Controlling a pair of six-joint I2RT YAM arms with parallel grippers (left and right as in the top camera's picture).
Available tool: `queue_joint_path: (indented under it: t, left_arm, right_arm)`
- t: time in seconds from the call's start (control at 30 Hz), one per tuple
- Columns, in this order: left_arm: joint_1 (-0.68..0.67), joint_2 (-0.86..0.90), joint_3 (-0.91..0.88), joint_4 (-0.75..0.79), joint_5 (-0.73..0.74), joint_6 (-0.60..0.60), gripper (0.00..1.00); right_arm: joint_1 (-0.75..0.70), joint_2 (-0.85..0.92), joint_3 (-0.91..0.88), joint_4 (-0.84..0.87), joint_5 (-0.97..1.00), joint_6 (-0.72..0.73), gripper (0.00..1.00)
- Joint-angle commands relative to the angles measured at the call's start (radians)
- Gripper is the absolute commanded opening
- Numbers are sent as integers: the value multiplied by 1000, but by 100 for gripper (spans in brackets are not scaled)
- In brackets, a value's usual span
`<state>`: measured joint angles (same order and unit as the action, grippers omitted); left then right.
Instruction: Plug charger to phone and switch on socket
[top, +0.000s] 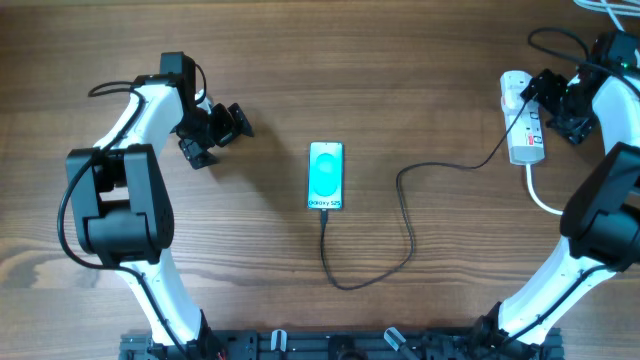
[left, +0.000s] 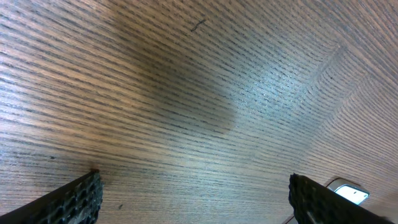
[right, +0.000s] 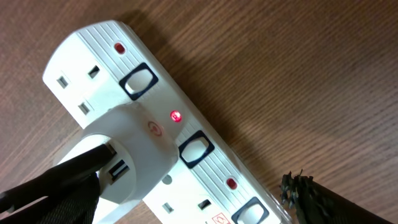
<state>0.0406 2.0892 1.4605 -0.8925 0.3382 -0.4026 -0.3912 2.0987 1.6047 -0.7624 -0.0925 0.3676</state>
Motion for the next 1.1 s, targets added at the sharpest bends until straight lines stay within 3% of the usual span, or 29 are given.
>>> queue_joint_path:
  t: [0.0,0.47,1.07]
  left_arm:
    - [3,22,-22,3,-21,5,100]
    - [3,22,-23,3,-21,5,100]
    - [3,22,-23,2,-21,5,100]
  right_arm:
    - [1,71,-90,14,149,55,100]
    - [-3,24,169,-206,39,-27,100]
    - [-2,-8,107,-165,45,-27,100]
